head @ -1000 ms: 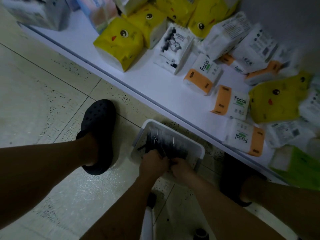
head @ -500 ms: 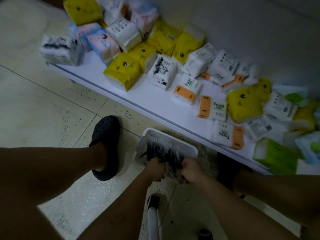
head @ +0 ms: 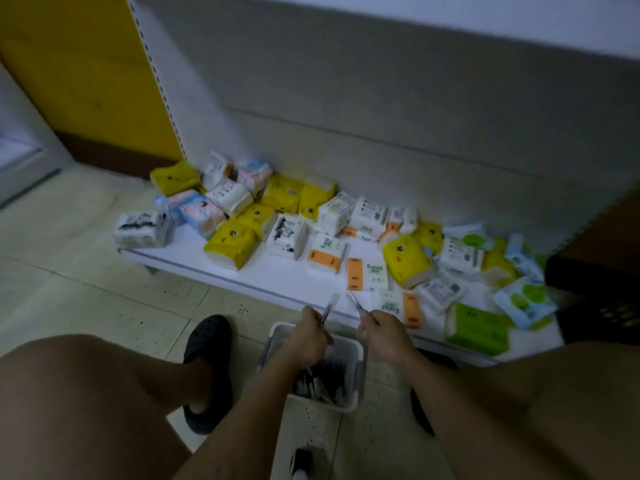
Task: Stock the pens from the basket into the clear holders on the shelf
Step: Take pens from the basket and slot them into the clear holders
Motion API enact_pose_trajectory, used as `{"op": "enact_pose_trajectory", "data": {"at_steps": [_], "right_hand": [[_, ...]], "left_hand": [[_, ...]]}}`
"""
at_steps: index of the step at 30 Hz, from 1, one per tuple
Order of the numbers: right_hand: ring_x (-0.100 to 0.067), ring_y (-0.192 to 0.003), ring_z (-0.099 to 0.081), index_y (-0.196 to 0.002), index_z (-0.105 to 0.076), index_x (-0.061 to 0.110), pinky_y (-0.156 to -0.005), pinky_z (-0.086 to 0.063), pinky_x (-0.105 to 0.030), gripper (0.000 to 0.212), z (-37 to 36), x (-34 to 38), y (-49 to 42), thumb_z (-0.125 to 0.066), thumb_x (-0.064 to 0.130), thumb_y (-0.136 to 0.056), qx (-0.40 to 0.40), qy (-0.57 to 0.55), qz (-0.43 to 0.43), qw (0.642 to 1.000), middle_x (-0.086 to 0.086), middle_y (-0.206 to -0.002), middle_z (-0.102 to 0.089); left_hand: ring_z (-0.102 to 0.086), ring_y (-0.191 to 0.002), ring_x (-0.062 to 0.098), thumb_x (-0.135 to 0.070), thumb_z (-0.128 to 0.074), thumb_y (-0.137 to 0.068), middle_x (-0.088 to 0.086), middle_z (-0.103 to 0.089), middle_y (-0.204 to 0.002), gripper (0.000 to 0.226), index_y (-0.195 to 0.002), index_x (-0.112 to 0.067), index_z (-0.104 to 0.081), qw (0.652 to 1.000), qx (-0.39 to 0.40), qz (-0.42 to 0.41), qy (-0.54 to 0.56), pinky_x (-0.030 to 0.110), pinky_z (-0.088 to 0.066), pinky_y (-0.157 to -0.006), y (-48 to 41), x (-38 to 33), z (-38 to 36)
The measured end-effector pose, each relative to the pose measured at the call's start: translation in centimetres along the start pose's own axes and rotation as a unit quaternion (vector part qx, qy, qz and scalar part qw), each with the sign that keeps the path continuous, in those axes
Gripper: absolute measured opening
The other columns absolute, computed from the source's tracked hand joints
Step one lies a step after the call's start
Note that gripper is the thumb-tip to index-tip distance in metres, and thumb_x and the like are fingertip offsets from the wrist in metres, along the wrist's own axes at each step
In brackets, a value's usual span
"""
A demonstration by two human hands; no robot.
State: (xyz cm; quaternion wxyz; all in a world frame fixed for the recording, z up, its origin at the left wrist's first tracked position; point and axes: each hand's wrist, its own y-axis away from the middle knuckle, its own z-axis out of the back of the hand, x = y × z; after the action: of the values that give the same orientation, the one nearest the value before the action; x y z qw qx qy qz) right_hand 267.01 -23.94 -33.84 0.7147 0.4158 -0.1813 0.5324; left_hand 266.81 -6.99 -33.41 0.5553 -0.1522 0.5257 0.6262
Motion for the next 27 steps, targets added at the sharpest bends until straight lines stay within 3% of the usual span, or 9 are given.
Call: {"op": "enact_pose_trajectory", "data": {"at_steps": [2, 4, 8, 11, 14, 18, 21, 25, 27], "right_hand": [[-0.017, -0.062, -0.053, -0.077, -0.060, 0.013, -0.065, -0.047, -0.034, 0.031, 1.1, 0.9, 0.9, -0.044, 0.023, -0.102, -0.017, -0.060, 0.020, 0.998, -0.002, -0.069, -0.057], [-0.015, -0.056, -0.053, -0.095, -0.059, 0.015, -0.053, -0.047, -0.026, 0.015, 2.3, 2.1, 1.9, -0.046, 0.012, -0.101, -0.020, -0.153, 0.036, 0.987, -0.005, -0.069, -0.057], [-0.019, -0.056, -0.052, -0.099, -0.055, 0.019, -0.046, -0.039, -0.026, 0.015, 5.1, 4.8, 3.8, -0.047, 0.007, -0.100, -0.056, -0.244, 0.067, 0.966, -0.009, -0.078, -0.056], [-0.016, -0.059, -0.049, -0.097, -0.056, 0.014, -0.052, -0.040, -0.026, 0.012, 8.2, 6.8, 5.2, -0.046, 0.008, -0.100, -0.100, -0.198, 0.114, 0.968, -0.002, -0.079, -0.057], [-0.011, -0.056, -0.045, -0.090, -0.058, 0.014, -0.056, -0.036, -0.027, 0.017, 11.5, 8.6, 6.8, -0.049, 0.024, -0.100, -0.156, -0.187, 0.180, 0.953, 0.001, -0.072, -0.056], [-0.007, -0.045, -0.046, -0.084, -0.063, 0.010, -0.053, -0.039, -0.029, 0.020, 16.0, 11.0, 9.4, -0.057, 0.025, -0.096, -0.221, -0.207, 0.239, 0.923, 0.006, -0.056, -0.054], [-0.014, -0.041, -0.046, -0.078, -0.062, 0.007, -0.050, -0.042, -0.034, 0.021, 19.2, 12.9, 11.5, -0.064, 0.023, -0.092, -0.245, -0.209, 0.265, 0.909, 0.002, -0.047, -0.050], [-0.020, -0.057, -0.061, -0.085, -0.070, 0.008, -0.065, -0.053, -0.043, 0.022, 23.4, 15.6, 14.0, -0.062, 0.026, -0.093, -0.284, -0.184, 0.312, 0.888, -0.007, -0.059, -0.063], [-0.021, -0.074, -0.064, -0.091, -0.072, 0.011, -0.073, -0.052, -0.042, 0.026, 25.4, 16.7, 14.9, -0.058, 0.033, -0.094, -0.313, -0.153, 0.329, 0.878, -0.006, -0.075, -0.067]], "left_hand": [[-0.051, -0.074, 0.022, -0.007, -0.041, -0.097, 0.021, -0.057, -0.104, 0.011, -0.102, -0.010, -0.032, 0.999, -0.018, -0.022, 0.015, 0.034, -0.043, -0.061, 0.6, -1.2, 0.2], [-0.047, -0.064, 0.014, -0.018, -0.035, -0.102, 0.011, -0.056, -0.089, 0.005, -0.103, -0.014, -0.033, 0.997, -0.051, -0.055, 0.010, 0.025, -0.038, -0.057, 1.4, -3.0, 0.3], [-0.054, -0.068, 0.016, -0.040, -0.033, -0.102, -0.002, -0.056, -0.076, 0.028, -0.119, -0.024, -0.047, 0.976, -0.132, -0.168, -0.045, 0.028, -0.034, -0.057, 3.0, -7.4, 0.7], [-0.056, -0.066, 0.019, -0.030, -0.038, -0.102, -0.003, -0.059, -0.073, 0.027, -0.121, -0.019, -0.054, 0.961, -0.137, -0.234, -0.062, 0.034, -0.042, -0.060, 4.2, -11.2, 1.2], [-0.059, -0.075, 0.023, -0.020, -0.038, -0.103, 0.001, -0.062, -0.082, 0.023, -0.113, -0.012, -0.057, 0.948, -0.151, -0.275, -0.054, 0.032, -0.044, -0.068, 5.8, -15.6, 1.8], [-0.048, -0.056, 0.004, -0.030, -0.042, -0.101, -0.002, -0.055, -0.068, 0.027, -0.097, -0.010, -0.059, 0.921, -0.175, -0.347, -0.022, 0.024, -0.034, -0.055, 8.6, -21.6, 2.3], [-0.044, -0.047, 0.001, -0.028, -0.050, -0.099, -0.005, -0.049, -0.057, 0.025, -0.089, -0.009, -0.063, 0.897, -0.163, -0.410, -0.018, 0.017, -0.031, -0.049, 10.5, -25.6, 2.9], [-0.054, -0.057, 0.001, -0.028, -0.057, -0.095, -0.008, -0.059, -0.063, 0.021, -0.077, -0.018, -0.065, 0.875, -0.178, -0.450, -0.024, 0.025, -0.041, -0.058, 12.6, -30.5, 4.3], [-0.063, -0.066, 0.004, -0.029, -0.060, -0.093, -0.011, -0.067, -0.073, 0.015, -0.084, -0.021, -0.069, 0.874, -0.176, -0.453, -0.028, 0.023, -0.048, -0.062, 14.0, -32.9, 5.2]]}}
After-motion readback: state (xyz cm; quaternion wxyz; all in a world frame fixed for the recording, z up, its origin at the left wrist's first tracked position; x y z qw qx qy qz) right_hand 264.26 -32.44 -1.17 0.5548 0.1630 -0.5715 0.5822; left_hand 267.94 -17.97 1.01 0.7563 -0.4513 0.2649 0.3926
